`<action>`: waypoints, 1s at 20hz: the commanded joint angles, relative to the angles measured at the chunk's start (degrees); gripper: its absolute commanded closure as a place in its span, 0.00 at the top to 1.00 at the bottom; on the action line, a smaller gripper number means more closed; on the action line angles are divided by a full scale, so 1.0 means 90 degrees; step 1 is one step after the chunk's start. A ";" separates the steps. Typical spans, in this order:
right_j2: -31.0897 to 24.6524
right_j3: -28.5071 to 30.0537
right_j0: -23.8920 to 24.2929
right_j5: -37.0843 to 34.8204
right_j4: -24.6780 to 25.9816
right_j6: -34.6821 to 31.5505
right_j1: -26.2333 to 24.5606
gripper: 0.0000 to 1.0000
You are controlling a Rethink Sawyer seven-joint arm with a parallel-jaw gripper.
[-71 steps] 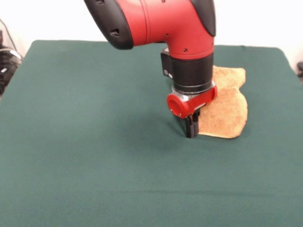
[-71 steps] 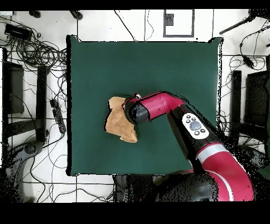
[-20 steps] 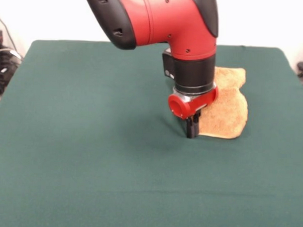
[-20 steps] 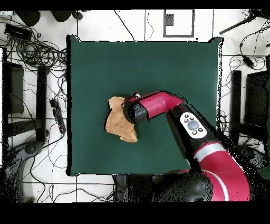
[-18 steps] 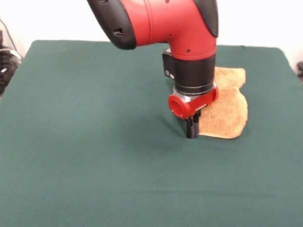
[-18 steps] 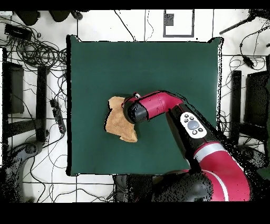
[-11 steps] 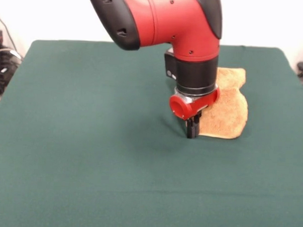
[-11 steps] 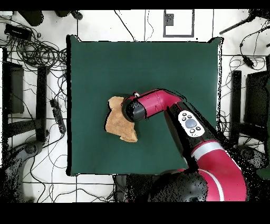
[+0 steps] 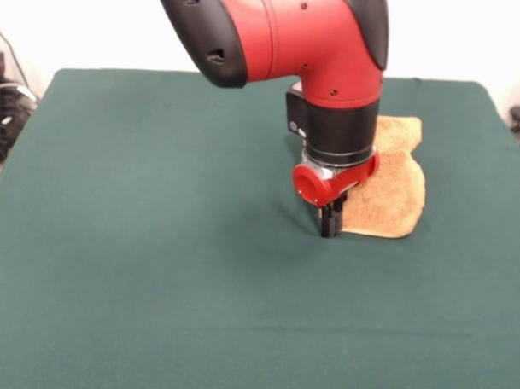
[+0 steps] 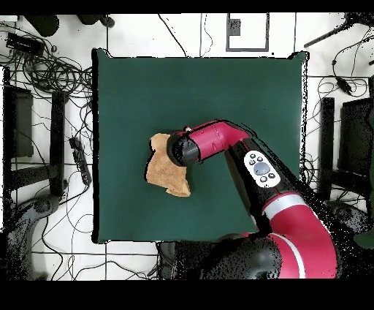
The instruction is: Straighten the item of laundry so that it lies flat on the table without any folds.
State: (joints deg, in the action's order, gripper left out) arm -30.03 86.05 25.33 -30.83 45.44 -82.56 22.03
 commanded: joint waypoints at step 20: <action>0.0282 -0.1282 -0.0304 0.1325 0.1079 0.0084 -0.2406 0.00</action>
State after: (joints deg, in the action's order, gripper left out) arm -30.02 85.63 25.07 -31.62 45.44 -82.56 21.98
